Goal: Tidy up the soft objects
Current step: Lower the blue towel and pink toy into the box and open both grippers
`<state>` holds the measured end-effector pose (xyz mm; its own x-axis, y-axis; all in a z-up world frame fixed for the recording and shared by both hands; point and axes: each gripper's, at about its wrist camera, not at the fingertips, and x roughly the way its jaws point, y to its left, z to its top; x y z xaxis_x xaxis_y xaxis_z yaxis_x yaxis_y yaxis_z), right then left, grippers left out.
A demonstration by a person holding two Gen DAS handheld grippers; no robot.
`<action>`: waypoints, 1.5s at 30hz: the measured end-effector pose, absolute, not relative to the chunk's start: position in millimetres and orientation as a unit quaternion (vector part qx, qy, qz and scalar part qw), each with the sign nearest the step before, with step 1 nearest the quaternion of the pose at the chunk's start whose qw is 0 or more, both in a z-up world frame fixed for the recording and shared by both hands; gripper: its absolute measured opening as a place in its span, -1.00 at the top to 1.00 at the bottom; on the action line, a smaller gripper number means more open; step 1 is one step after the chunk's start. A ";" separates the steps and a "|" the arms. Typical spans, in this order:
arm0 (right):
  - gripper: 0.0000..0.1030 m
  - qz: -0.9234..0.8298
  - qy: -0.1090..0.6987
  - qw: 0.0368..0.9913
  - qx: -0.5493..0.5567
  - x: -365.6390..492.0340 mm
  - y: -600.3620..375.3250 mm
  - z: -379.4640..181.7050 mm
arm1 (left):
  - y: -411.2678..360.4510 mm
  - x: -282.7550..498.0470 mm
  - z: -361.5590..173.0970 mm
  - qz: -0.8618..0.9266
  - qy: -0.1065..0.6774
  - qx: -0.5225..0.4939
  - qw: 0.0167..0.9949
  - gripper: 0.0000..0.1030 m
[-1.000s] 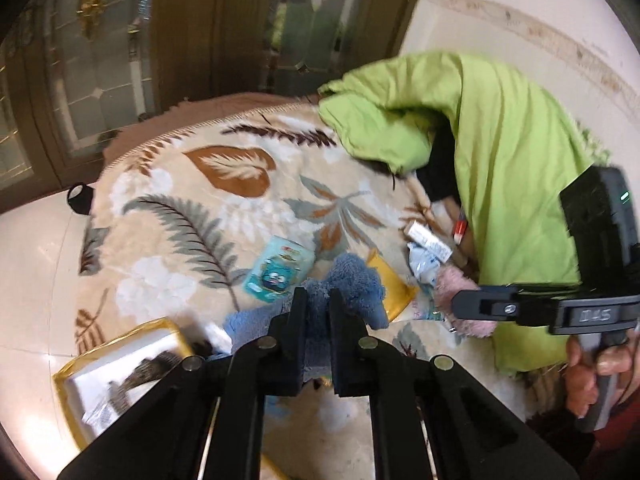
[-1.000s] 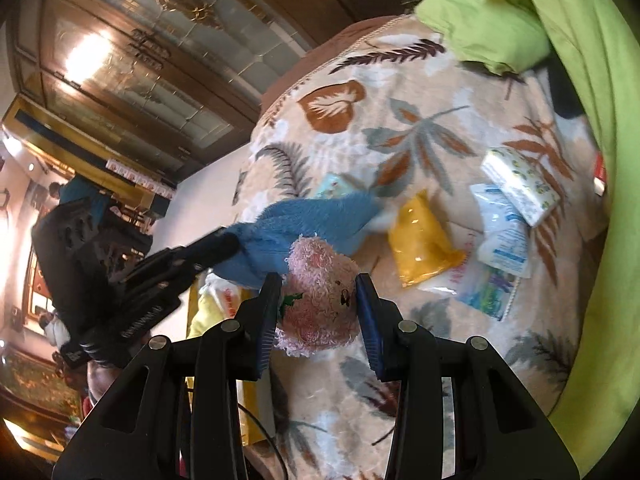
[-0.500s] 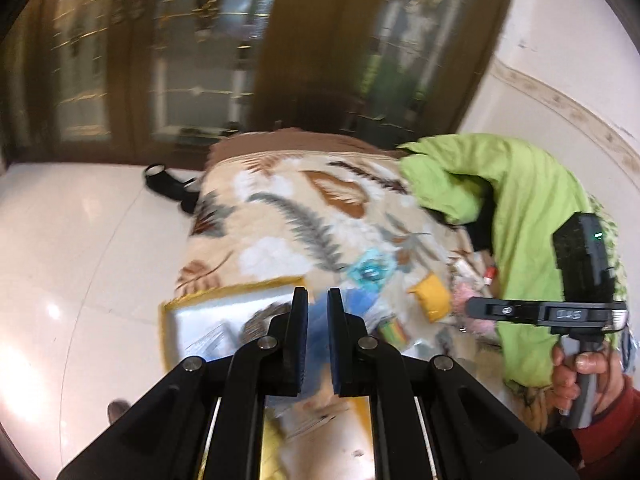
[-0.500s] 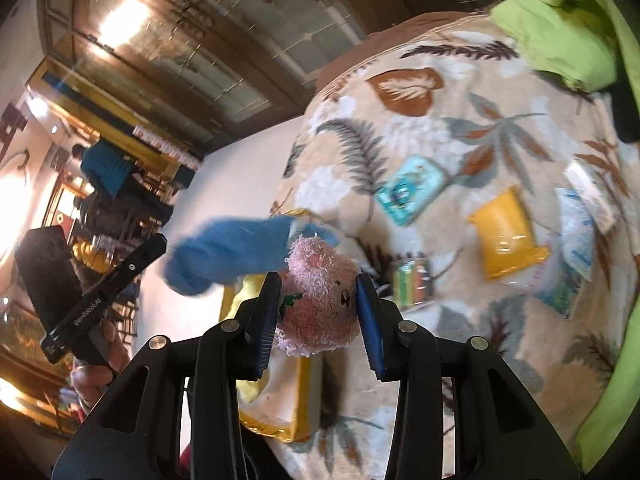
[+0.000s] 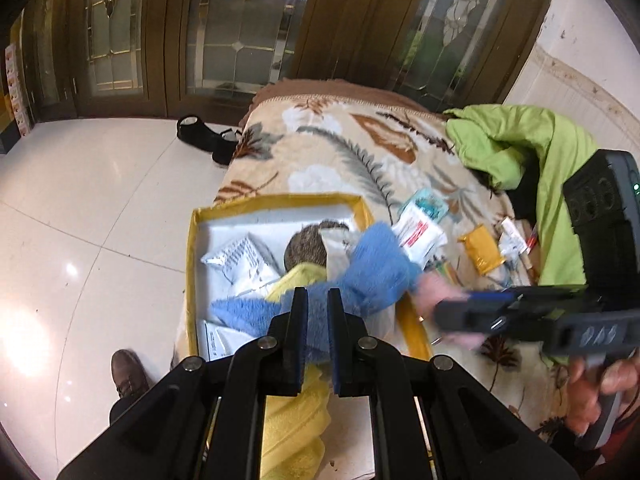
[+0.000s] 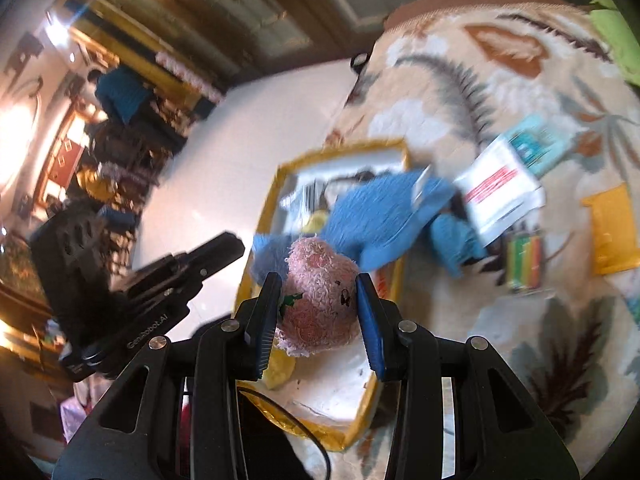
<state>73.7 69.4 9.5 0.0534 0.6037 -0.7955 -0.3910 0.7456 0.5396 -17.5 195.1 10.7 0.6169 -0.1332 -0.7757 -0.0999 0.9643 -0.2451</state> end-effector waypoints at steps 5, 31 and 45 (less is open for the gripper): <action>0.28 0.335 0.621 0.707 0.058 65.6 90.8 -25.1 | 197.3 -15.6 -11.8 0.000 0.461 -0.132 0.877 0.86; 0.15 0.312 0.576 0.753 0.062 95.0 103.9 -27.4 | 195.9 -36.8 -1.1 0.081 0.430 -0.094 0.894 0.21; 0.13 0.349 0.589 0.727 0.041 87.4 145.7 -51.5 | 201.7 -37.9 3.6 0.096 0.422 -0.097 0.896 0.20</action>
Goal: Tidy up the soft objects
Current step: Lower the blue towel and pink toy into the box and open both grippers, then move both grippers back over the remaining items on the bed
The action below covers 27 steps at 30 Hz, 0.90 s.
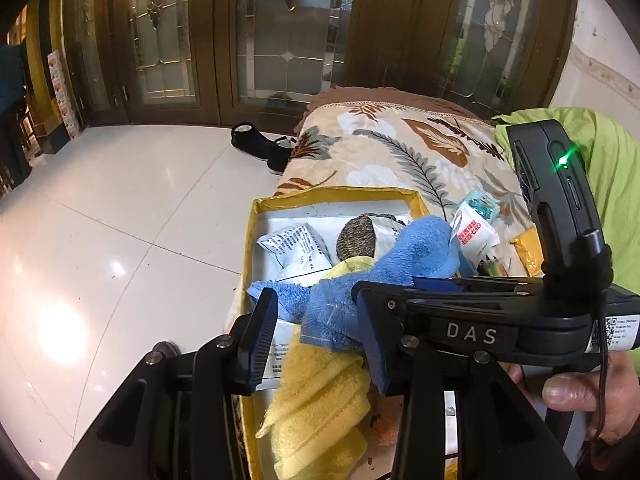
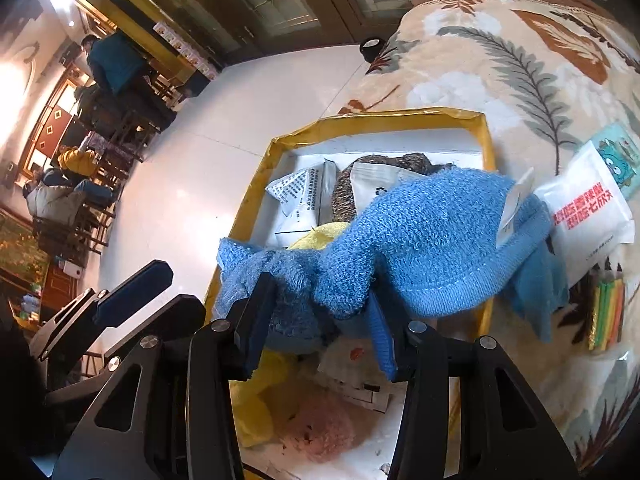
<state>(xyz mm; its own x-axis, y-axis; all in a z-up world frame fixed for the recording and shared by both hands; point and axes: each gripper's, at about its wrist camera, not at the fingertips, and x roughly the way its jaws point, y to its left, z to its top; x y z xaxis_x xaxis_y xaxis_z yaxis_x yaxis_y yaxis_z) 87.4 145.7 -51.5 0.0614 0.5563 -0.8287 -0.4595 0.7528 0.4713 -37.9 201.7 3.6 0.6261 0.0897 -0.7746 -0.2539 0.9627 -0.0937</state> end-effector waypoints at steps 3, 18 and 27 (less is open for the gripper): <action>0.13 0.352 0.588 0.727 0.045 87.6 145.4 -48.7 | 201.0 -38.8 4.1 0.097 0.422 -0.093 0.896 0.20; 0.13 0.291 0.522 0.786 0.155 105.8 1.9 19.8 | 173.4 -22.6 5.2 0.025 0.433 -0.125 0.893 0.02; 0.13 0.239 0.546 0.776 0.207 98.1 -57.3 -0.4 | 140.6 44.9 -35.6 -0.010 0.498 -0.113 0.860 -0.08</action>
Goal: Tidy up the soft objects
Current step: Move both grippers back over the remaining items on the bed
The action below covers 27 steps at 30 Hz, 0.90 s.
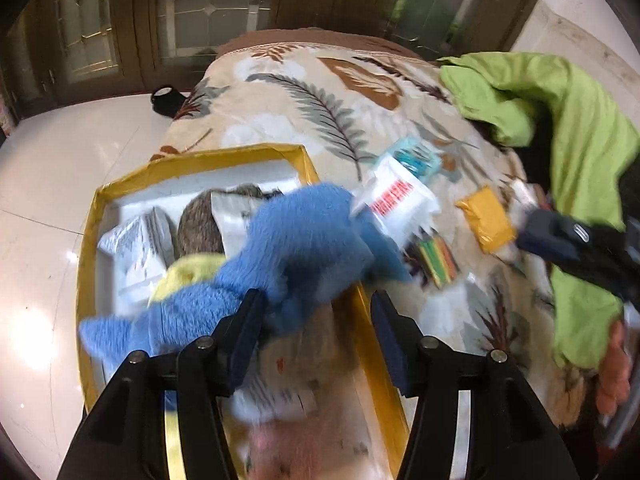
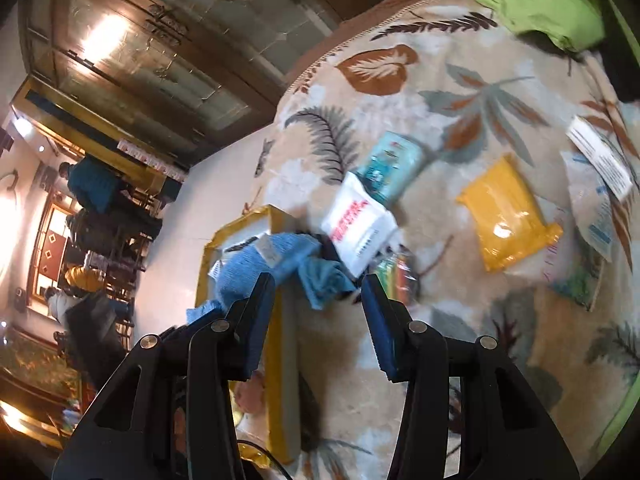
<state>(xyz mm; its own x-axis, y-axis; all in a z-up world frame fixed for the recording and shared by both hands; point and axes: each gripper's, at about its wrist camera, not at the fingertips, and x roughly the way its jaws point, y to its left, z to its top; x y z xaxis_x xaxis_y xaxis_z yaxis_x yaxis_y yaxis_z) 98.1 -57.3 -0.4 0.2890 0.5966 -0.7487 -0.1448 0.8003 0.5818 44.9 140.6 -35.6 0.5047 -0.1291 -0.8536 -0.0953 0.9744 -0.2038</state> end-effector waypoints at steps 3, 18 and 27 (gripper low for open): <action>0.13 0.241 0.549 0.774 0.206 100.2 -62.1 -1.8 | 160.4 56.2 -33.2 0.028 0.482 -0.143 0.864 -0.08; 0.00 0.188 0.615 0.754 0.134 123.7 -49.0 -56.1 | 130.2 61.2 -7.0 -0.066 0.484 -0.257 0.834 -0.15; -0.08 0.171 0.618 0.761 0.099 128.0 -40.8 -70.3 | 103.9 95.3 -31.5 -0.056 0.538 -0.316 0.779 -0.16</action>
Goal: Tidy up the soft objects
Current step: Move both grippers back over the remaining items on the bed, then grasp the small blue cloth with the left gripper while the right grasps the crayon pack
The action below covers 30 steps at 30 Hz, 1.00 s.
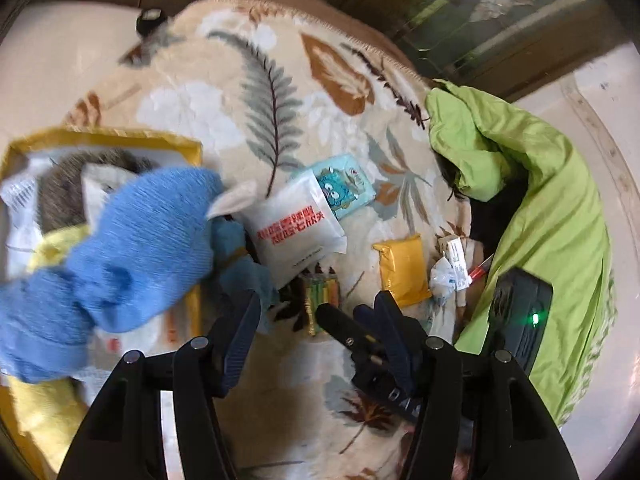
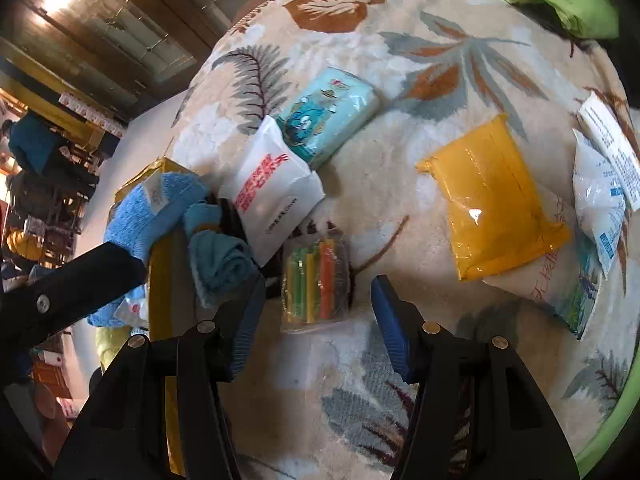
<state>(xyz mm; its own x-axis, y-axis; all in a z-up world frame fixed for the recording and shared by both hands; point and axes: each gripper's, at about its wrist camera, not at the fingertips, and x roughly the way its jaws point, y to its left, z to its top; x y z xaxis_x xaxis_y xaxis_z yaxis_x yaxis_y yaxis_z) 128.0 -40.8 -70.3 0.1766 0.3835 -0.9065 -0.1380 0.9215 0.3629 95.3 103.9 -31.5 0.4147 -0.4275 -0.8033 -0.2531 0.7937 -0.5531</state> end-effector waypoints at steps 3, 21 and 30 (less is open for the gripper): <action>-0.08 0.175 0.615 0.761 0.105 126.5 -43.2 -71.9 | 101.8 100.2 -42.8 -0.052 0.550 -0.344 0.759 -0.16; -0.08 0.206 0.608 0.764 0.065 136.8 -25.3 -79.1 | 102.4 122.3 -64.7 0.085 0.565 -0.318 0.756 -0.15; 0.61 0.198 0.579 0.790 -0.044 132.1 -15.1 -83.4 | 98.5 127.5 -71.4 0.093 0.596 -0.252 0.757 0.74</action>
<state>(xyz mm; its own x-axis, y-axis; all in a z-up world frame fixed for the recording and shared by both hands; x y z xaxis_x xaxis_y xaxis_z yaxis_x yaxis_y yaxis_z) 132.1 -15.1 -83.4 0.2515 0.2608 -0.9321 -0.3634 0.9180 0.1589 127.5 98.5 -71.4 0.2724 -0.1604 -0.9487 -0.4411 0.8555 -0.2713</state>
